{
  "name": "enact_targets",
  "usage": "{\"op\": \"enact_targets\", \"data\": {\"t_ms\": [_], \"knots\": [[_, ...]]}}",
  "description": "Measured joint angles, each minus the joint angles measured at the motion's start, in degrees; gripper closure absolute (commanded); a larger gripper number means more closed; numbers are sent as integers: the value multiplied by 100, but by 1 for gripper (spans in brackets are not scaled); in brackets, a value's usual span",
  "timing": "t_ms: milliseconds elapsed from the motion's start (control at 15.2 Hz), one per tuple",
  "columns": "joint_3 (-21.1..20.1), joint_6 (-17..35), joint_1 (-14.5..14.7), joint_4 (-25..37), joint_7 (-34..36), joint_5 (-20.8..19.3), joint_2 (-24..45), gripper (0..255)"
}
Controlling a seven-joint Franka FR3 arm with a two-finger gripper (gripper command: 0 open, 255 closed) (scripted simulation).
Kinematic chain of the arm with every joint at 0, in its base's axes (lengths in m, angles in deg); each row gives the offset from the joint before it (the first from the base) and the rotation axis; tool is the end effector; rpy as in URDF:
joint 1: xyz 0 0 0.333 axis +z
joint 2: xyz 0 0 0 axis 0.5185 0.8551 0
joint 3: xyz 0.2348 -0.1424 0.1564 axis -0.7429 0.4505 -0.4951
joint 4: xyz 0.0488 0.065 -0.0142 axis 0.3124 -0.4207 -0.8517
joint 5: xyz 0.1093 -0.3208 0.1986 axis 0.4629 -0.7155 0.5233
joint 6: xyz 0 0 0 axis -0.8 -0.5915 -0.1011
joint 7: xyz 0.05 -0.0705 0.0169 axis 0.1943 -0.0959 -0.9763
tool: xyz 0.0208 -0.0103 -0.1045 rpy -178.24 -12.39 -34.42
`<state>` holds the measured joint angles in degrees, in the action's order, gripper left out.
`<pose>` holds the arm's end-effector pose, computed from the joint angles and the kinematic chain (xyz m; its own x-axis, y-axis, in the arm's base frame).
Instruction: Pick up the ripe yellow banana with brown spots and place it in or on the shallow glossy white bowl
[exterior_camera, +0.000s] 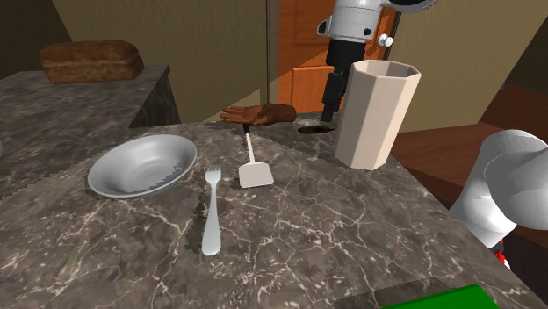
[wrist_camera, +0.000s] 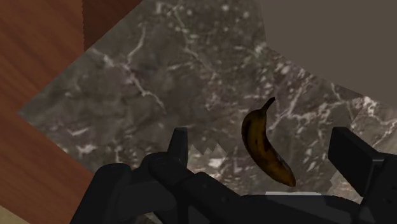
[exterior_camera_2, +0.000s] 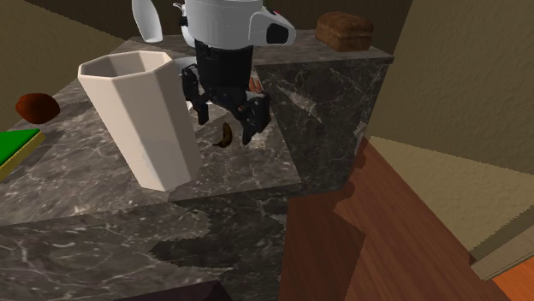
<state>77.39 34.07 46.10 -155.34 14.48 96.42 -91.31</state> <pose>0.3718 0.1254 0.5433 0.9471 0.3188 0.0369 0.3201 -0.9304 -0.1784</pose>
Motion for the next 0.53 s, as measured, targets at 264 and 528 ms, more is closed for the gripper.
{"op": "enact_targets", "data": {"t_ms": [264,528], "knots": [[-49,318,30,-294,-14,50,22,0],[-62,407,37,-370,-18,63,31,0]]}}
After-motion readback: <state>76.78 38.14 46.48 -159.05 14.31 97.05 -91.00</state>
